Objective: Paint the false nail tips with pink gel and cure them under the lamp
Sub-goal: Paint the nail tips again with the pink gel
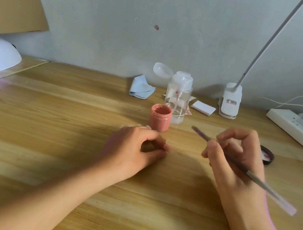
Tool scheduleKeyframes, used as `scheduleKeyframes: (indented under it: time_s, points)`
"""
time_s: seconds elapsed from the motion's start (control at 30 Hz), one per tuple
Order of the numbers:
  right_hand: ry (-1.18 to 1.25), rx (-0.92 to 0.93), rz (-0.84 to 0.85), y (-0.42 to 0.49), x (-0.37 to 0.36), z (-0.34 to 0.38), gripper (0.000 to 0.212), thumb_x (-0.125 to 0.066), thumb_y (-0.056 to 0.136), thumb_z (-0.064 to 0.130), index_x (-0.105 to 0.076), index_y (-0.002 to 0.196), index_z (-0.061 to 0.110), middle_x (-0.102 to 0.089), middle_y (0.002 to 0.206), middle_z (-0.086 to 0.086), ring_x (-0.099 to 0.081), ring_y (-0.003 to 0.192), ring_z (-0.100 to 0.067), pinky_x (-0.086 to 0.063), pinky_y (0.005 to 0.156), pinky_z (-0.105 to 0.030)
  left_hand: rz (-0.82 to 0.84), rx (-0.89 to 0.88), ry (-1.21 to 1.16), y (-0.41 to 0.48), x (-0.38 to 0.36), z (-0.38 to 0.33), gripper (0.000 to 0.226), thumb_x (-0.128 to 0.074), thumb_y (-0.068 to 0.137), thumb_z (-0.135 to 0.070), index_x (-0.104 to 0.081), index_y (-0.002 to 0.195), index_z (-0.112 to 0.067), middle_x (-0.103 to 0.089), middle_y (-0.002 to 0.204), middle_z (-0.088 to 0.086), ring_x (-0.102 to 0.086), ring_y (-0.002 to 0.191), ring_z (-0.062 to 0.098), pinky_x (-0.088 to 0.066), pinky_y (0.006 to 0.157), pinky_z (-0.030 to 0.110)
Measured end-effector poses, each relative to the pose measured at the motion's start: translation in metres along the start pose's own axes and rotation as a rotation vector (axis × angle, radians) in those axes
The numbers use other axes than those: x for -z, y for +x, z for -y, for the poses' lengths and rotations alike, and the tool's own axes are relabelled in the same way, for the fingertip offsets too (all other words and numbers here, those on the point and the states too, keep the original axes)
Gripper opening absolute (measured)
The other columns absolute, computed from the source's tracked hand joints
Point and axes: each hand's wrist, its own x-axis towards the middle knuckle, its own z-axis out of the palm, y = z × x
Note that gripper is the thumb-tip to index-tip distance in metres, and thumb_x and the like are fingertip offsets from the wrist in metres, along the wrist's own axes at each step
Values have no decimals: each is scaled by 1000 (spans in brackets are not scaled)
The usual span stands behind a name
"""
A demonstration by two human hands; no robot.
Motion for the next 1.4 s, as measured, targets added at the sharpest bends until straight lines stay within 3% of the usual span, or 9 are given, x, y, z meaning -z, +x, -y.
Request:
scheduleKeyframes:
  time_s: [0.1,0.23,0.4,0.6,0.77,0.9,1.0,1.13,1.4]
  points:
    - [-37,-9,56,14,-4,4,12,-65,92,5,-63,97,16,-67,80,-7,-61,75,-19,-46,67,-17,6,9,7,0,0,-2,10,-77,82,-37,-71,81,-45,-70,89,-23,-62,93,-2,-45,94,38]
    - [-82,-171,83,61,-21,5,16,-57,89,8,-70,92,17,-76,78,5,-60,63,7,-48,63,-14,-4,15,95,1,-1,-1,12,-75,82,-44,-68,80,-54,-69,89,-30,-59,93,-9,-34,85,9]
    - [-274,-317,152,109,-41,-6,7,-64,82,24,-59,81,20,-74,66,7,-59,68,-4,-47,69,-33,-3,-10,60,0,-1,1,12,-75,83,-37,-73,88,-47,-58,87,-50,-54,93,-18,-28,78,-2]
    - [-465,-337,184,122,-57,-10,11,-65,80,23,-63,71,17,-73,73,0,-47,55,-11,-40,54,-26,-10,-14,32,-1,-3,4,14,-70,83,-31,-75,92,-41,-61,93,-47,-55,94,-23,-23,80,-7]
    - [-492,-236,175,111,-51,-12,24,-67,87,26,-62,64,24,-70,60,12,-49,44,8,-33,40,-9,-8,10,25,0,-3,5,21,-71,82,-34,-69,94,-51,-60,93,-46,-58,93,-16,-41,83,9]
    - [-299,-246,76,97,-44,-1,12,-61,89,23,-60,78,19,-72,65,4,-55,54,-3,-51,58,-30,-3,11,25,0,-2,5,22,-73,83,-36,-67,92,-55,-64,92,-40,-60,91,-13,-46,83,19]
    - [100,-330,24,69,-25,8,9,-49,93,16,-55,88,12,-73,71,-4,-58,59,-11,-53,57,-28,-12,41,39,1,-3,5,14,-75,82,-40,-71,92,-49,-68,89,-29,-61,89,-8,-49,82,23]
    - [268,-385,145,19,-3,-1,14,-48,96,11,-61,98,5,-74,88,-14,-64,79,-19,-52,79,-34,-21,10,39,2,-4,6,7,-77,82,-38,-73,87,-39,-62,76,-28,-53,68,-13,-33,59,13]
    - [161,-211,210,6,-1,-7,13,-54,76,14,-55,83,3,-64,63,-5,-53,57,-6,-43,57,-16,-5,-3,27,1,-3,5,13,-75,82,-40,-69,81,-51,-63,84,-26,-48,51,1,-27,52,22]
